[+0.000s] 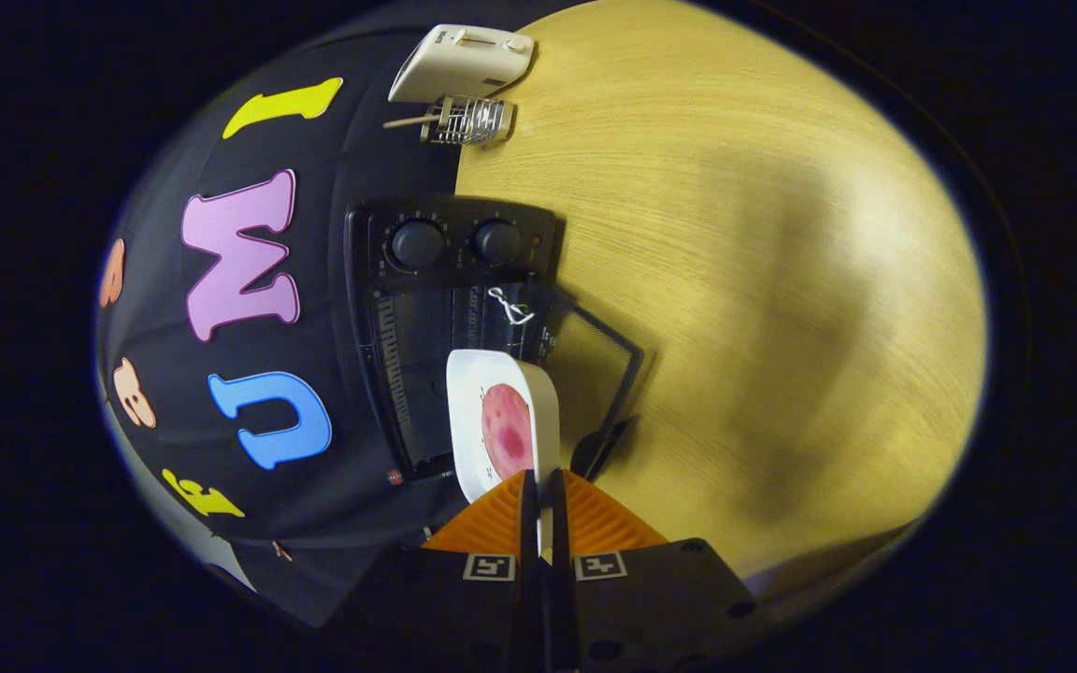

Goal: Open the toaster oven, put the food inside, and close the toaster oven door.

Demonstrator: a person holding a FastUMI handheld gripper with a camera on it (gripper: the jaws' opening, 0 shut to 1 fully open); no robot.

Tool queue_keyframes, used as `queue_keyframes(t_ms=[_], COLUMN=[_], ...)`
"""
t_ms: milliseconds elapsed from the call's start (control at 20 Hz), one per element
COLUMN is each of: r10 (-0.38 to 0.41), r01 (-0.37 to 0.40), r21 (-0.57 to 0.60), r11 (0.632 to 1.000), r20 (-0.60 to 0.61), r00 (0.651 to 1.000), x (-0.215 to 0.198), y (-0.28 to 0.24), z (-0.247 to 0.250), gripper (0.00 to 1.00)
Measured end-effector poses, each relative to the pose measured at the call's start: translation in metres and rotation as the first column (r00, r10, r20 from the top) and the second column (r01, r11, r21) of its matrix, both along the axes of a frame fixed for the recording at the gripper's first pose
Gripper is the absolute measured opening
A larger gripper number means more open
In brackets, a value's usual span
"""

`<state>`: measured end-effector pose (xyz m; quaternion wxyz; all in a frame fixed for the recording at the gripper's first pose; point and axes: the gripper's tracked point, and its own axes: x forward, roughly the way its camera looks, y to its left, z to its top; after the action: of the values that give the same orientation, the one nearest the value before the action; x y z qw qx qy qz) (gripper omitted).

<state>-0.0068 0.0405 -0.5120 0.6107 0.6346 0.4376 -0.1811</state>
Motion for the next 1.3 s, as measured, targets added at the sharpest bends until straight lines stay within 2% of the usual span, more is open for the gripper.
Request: queue_keyframes(t_ms=[250, 500, 600, 750, 1000, 1100, 1300], r10=[-0.142, -0.305, -0.333, -0.355, -0.357, -0.353, -0.295], r01=[0.142, 0.305, 0.333, 0.354, 0.357, 0.353, 0.294], r21=[-0.022, -0.007, -0.024, -0.05, -0.024, -0.021, -0.05], r11=[0.99, 0.952, 0.943, 0.934, 0.934, 0.935, 0.954], r20=[0.008, -0.001, 0.0, -0.002, -0.018, -0.011, -0.014], r00=[0.99, 0.952, 0.943, 0.935, 0.934, 0.936, 0.955], x=[0.073, 0.117, 0.127, 0.138, 0.146, 0.143, 0.135], y=[0.029, 0.037, 0.036, 0.032, 0.038, 0.032, 0.036], z=[-0.031, -0.062, -0.071, -0.079, -0.086, -0.082, -0.075], gripper=[0.08, 0.08, 0.08, 0.08, 0.08, 0.1, 0.22])
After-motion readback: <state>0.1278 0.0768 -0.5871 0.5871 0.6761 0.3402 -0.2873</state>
